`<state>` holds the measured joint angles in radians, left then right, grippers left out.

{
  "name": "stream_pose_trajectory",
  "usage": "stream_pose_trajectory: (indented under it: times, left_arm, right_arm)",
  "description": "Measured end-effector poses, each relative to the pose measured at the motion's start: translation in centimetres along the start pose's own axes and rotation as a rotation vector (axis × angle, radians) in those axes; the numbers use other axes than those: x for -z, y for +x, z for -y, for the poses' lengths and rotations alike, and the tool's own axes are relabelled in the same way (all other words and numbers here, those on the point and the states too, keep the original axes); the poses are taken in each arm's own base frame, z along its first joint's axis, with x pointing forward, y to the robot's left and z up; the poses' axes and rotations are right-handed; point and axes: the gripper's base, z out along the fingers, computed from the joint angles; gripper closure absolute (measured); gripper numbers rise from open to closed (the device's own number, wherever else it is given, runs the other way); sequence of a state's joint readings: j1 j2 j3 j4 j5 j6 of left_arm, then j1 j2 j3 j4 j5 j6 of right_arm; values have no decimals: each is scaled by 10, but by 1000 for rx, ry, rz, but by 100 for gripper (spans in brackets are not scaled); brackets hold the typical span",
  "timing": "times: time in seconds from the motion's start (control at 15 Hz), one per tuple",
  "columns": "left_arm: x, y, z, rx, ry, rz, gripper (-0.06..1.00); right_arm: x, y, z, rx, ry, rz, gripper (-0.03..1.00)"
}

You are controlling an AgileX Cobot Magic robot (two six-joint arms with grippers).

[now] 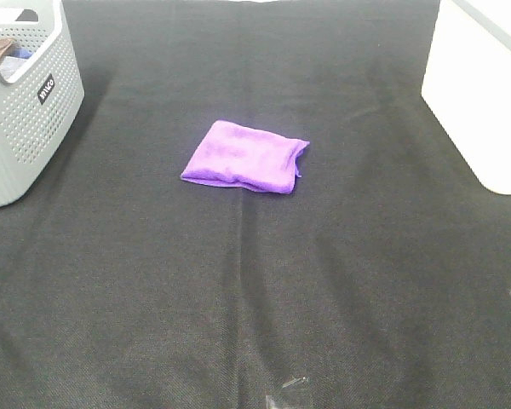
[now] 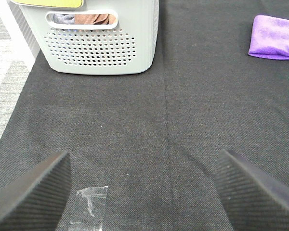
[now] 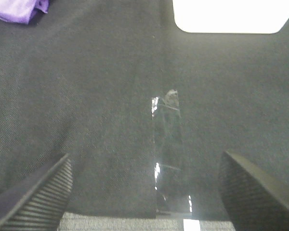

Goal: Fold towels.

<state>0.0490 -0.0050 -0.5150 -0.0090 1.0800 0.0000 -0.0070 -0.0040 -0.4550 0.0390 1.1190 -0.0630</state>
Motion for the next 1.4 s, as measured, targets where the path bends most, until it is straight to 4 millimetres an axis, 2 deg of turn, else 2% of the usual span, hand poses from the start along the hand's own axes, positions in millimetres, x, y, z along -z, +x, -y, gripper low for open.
stream_pose_trajectory:
  times: [1.4]
  left_arm:
    - [0, 0, 3, 17, 33, 1, 19]
  right_arm:
    - [0, 0, -2, -9, -17, 5, 16]
